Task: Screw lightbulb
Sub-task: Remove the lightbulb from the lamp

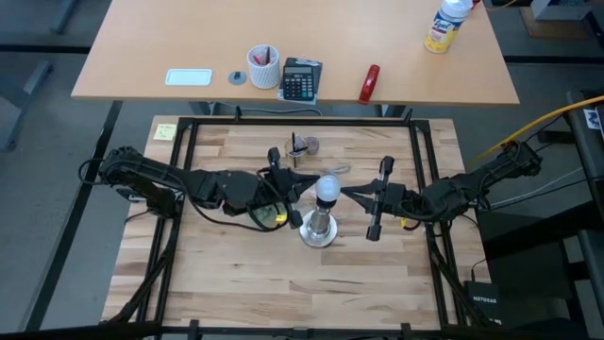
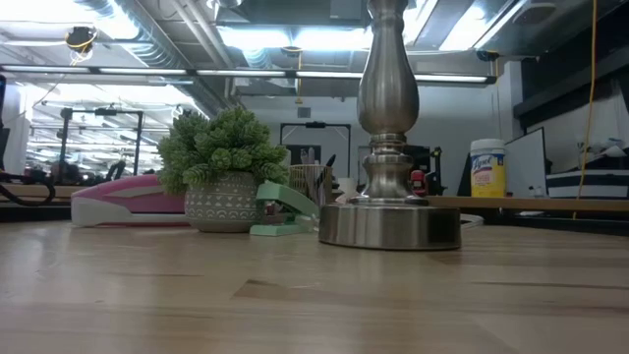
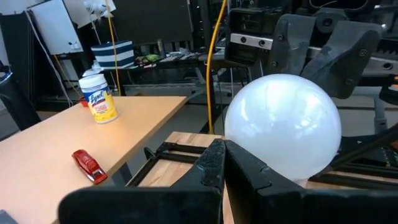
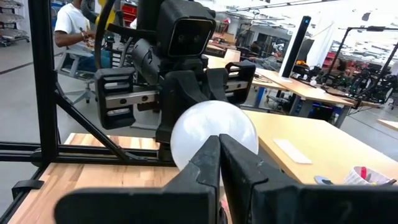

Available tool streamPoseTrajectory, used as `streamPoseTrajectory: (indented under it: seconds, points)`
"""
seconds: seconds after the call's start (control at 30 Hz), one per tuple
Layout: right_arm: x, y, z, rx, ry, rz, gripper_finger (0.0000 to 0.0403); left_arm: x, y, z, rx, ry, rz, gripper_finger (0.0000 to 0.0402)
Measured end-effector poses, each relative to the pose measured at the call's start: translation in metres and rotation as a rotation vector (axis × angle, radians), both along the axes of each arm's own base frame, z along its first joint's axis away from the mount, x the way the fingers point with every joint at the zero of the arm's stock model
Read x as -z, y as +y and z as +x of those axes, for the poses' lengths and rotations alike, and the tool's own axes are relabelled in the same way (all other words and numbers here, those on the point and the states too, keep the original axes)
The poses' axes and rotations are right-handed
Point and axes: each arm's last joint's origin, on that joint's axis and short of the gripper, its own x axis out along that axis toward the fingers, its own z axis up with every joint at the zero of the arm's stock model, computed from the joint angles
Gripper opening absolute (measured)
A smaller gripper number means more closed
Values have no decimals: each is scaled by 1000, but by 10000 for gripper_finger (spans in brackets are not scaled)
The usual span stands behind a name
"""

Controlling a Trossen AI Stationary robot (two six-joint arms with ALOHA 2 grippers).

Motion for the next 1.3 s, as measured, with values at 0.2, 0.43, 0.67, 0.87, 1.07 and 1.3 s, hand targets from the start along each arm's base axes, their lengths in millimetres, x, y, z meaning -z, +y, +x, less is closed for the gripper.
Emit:
streamPoseTrajectory:
  seconds: [0.2,0.43,0.67,0.87,1.07,1.3]
  points:
    - [0,0,0,12,-1,0,17,0,-4,-1,3,3,2,1]
    - [0,-2,0,51,-1,-2,17,0,-6,-2,-43,-3,6,1]
    - [-8,-3,-9,-46,-35,16,17,0,-4,-2,-67,6,21,1]
    - [-18,4,-28,-137,-74,13,17,-4,-2,-5,-98,-5,39,1]
    - [-36,-3,-61,-124,-144,13,17,-20,5,-19,-111,-36,52,1]
    - [-33,-11,-75,-131,-82,19,17,-24,9,-29,-115,4,81,1]
